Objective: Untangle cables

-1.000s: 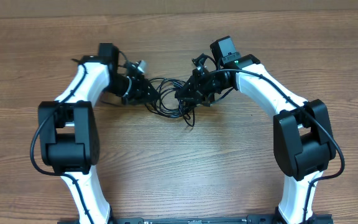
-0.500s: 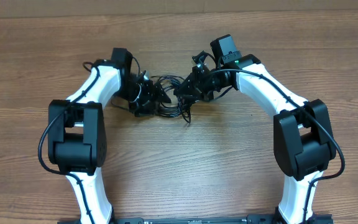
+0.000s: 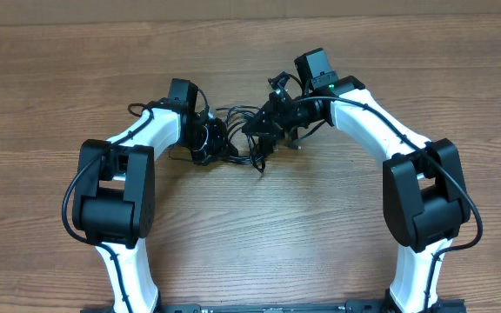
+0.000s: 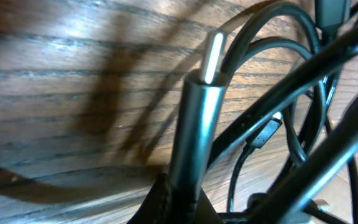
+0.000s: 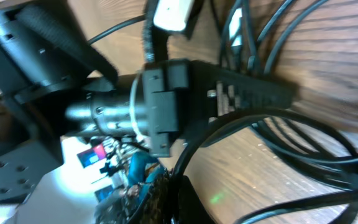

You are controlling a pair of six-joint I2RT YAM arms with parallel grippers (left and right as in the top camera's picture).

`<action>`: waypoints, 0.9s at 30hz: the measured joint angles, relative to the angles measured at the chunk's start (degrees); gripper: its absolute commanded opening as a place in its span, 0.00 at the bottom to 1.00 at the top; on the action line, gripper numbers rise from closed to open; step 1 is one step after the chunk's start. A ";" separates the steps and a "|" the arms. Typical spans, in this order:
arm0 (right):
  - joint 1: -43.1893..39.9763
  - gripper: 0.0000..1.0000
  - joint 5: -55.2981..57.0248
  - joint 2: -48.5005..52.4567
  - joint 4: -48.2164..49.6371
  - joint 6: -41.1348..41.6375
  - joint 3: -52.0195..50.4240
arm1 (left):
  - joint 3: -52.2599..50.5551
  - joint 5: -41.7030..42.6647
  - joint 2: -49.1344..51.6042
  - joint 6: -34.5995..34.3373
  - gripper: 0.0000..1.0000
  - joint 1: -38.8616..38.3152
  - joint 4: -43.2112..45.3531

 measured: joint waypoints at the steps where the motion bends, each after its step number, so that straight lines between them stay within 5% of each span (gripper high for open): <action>1: -0.11 0.04 -1.55 0.00 1.25 0.02 0.00 | 0.20 -0.79 -0.09 0.00 0.04 0.00 -0.35; 10: -7.76 0.04 -17.03 0.00 19.74 13.11 0.07 | 0.59 -5.88 -0.92 -0.02 0.04 0.66 1.29; 27: -28.26 0.04 -27.74 0.00 20.70 17.38 0.04 | 0.63 -6.12 -0.94 -0.02 0.04 1.68 1.42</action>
